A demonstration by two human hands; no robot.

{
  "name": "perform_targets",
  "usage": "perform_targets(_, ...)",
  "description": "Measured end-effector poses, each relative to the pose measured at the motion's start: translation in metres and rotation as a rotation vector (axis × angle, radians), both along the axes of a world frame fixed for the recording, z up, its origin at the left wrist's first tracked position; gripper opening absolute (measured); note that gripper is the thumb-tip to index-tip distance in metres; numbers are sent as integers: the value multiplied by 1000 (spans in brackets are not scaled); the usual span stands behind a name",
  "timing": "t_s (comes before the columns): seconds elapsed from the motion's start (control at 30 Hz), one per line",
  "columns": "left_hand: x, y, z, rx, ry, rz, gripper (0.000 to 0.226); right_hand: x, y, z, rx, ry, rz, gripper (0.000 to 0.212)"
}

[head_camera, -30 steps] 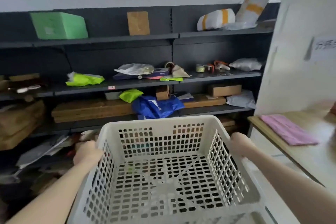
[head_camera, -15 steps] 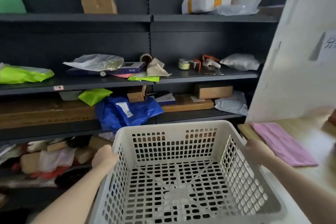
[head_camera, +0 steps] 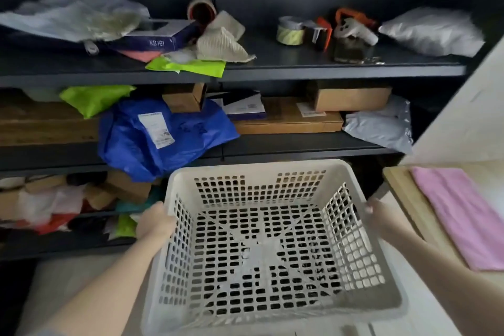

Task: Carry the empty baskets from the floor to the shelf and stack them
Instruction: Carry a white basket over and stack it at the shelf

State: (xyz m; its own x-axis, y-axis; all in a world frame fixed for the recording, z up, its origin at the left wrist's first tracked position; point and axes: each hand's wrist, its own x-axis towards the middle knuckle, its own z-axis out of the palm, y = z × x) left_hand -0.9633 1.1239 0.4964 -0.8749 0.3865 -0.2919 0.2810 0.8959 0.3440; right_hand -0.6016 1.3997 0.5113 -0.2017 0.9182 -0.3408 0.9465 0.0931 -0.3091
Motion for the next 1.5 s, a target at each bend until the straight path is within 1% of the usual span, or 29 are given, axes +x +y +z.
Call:
perform_targets(0.1, -5, 16, -18, -47, -6, 20, 10, -9, 24, -26, -7, -45, 23, 35)
perform_targets(0.23, -7, 30, -45, -81, -61, 42, 14, -11, 43, -55, -34, -89, 56, 28)
perform_targets(0.33, -9, 37, -63, -81, -93, 50, 30, -11, 52, -70, -33, -134, 92, 30)
perform_targets(0.4, -9, 42, -73, -83, -98, 46, 34, -12, 58, -79, -44, -136, 103, 33)
perform_targets(0.53, -8, 56, -90, -88, -113, 55, 21, -11, 71, -94, -58, -131, 86, 39)
perform_targets(0.7, -15, 67, -101, -100, -119, 44, 19, -14, 82, -109, -69, -130, 76, 38)
perform_targets(0.8, -23, 71, -106, -97, -113, 39, 9, -18, 89, -114, -74, -132, 78, 41)
perform_targets(0.9, -25, 72, -107, -96, -114, 45, 11, -18, 91, -114, -86, -139, 77, 40)
perform_targets(1.07, -20, 68, -108, -16, -153, 98, 4, -15, 90, -112, -102, -98, 39, 38)
perform_targets(1.17, -19, 73, -107, -12, -145, 88, 6, -15, 96, -110, -92, -104, 30, 37)
perform_targets(1.3, -15, 80, -109, -42, -156, 65, 9, -15, 100, -110, -87, -96, 14, 45)
perform_targets(1.43, -16, 79, -108, -59, -160, 70, 20, -16, 98, -109, -104, -96, 24, 48)
perform_targets(1.5, -17, 78, -108, -59, -153, 64, 14, -17, 95, -108, -126, -71, 21, 52)
